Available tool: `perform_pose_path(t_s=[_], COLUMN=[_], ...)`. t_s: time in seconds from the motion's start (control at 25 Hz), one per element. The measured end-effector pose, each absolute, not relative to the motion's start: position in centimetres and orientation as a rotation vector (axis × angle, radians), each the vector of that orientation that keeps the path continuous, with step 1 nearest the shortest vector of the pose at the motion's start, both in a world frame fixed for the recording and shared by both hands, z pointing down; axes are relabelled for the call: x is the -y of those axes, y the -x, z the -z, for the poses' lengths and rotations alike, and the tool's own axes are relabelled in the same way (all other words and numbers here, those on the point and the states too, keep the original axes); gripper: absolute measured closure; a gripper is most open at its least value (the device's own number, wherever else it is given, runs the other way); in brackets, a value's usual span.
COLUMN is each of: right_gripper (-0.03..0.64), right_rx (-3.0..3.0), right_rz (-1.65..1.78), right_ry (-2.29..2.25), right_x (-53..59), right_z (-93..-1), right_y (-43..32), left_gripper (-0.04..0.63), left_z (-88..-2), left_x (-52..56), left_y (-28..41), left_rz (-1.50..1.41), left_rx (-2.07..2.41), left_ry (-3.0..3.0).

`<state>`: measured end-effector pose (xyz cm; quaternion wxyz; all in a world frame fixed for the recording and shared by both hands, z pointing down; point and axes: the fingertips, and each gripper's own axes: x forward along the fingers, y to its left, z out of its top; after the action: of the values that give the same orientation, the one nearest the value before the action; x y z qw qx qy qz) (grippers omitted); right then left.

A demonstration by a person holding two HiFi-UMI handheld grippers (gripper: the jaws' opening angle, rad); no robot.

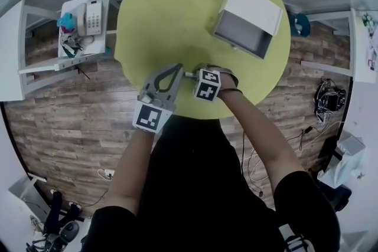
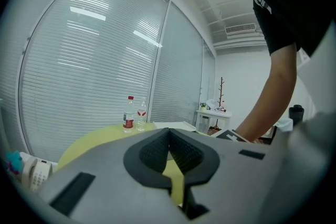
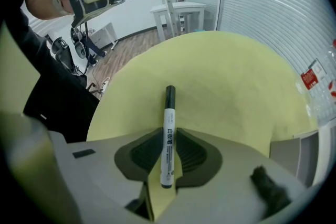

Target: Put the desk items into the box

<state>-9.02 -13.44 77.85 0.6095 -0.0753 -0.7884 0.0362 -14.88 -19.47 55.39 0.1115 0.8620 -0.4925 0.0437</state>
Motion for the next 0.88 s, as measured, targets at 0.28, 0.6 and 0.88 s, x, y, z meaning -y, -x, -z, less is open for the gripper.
perform_pose_path(t_s=[0.28, 0.6, 0.88], right_gripper=[0.546, 0.546, 0.546], right_rx=[1.793, 1.817, 1.830], right_rz=[-0.081, -0.119, -0.150], right_ry=[0.141, 0.075, -0.021], right_x=[14.0, 15.2, 16.9], right_z=[-77.7, -73.7, -69.1], right_y=[8.9, 7.4, 4.5], left_gripper=[0.583, 0.583, 0.583], left_z=[-55.0, -52.2, -49.7], left_x=[19.3, 19.5, 20.9], left_y=[15.2, 14.0, 11.3], left_rz=[-0.125, -0.106, -0.084], left_rx=[1.463, 1.445, 1.373], left_ry=[-2.539, -2.604, -2.669])
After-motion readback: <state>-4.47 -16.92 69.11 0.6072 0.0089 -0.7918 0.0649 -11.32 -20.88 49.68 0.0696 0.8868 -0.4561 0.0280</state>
